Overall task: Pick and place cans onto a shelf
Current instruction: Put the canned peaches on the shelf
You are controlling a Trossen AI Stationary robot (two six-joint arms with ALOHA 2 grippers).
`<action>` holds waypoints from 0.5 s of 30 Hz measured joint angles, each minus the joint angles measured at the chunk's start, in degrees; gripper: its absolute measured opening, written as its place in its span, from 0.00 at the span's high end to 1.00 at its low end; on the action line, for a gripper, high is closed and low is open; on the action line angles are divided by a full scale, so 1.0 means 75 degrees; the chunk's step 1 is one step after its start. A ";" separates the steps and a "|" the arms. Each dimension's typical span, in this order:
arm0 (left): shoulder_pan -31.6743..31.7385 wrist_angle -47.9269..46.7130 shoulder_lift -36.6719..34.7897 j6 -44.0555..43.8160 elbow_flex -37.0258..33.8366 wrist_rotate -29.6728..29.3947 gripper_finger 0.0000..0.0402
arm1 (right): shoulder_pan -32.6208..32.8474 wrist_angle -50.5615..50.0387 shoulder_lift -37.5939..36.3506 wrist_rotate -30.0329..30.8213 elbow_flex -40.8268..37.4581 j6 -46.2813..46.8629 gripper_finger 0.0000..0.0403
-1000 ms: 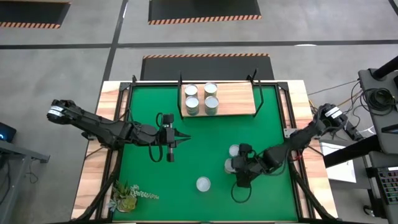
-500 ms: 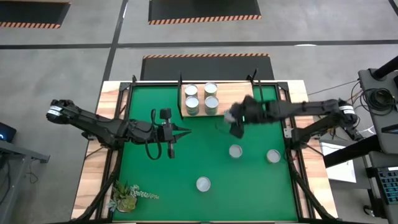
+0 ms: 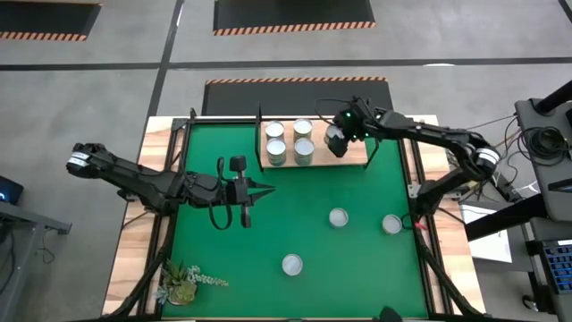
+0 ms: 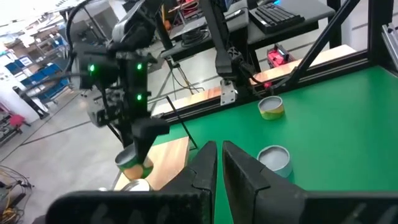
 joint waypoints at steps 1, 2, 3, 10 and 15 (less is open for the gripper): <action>0.0000 0.0001 0.0000 0.0021 0.0000 -0.0003 0.98 | -0.0048 0.0054 0.0106 -0.0005 0.0000 -0.0030 0.32; 0.0000 0.0009 0.0000 0.0057 0.0000 -0.0003 0.98 | -0.0068 0.0134 0.0201 -0.0003 0.0000 -0.0059 0.32; 0.0000 0.0015 0.0000 0.0093 -0.0001 -0.0003 0.98 | -0.0073 0.0156 0.0294 -0.0003 0.0017 -0.0085 0.32; 0.0000 0.0017 0.0000 0.0237 -0.0006 -0.0003 0.98 | -0.0082 0.0628 0.0694 0.0003 0.0105 -0.0117 0.32; 0.0000 0.0017 0.0000 0.0237 -0.0009 -0.0003 0.98 | -0.0082 0.0751 0.0902 0.0024 0.0105 -0.0028 0.32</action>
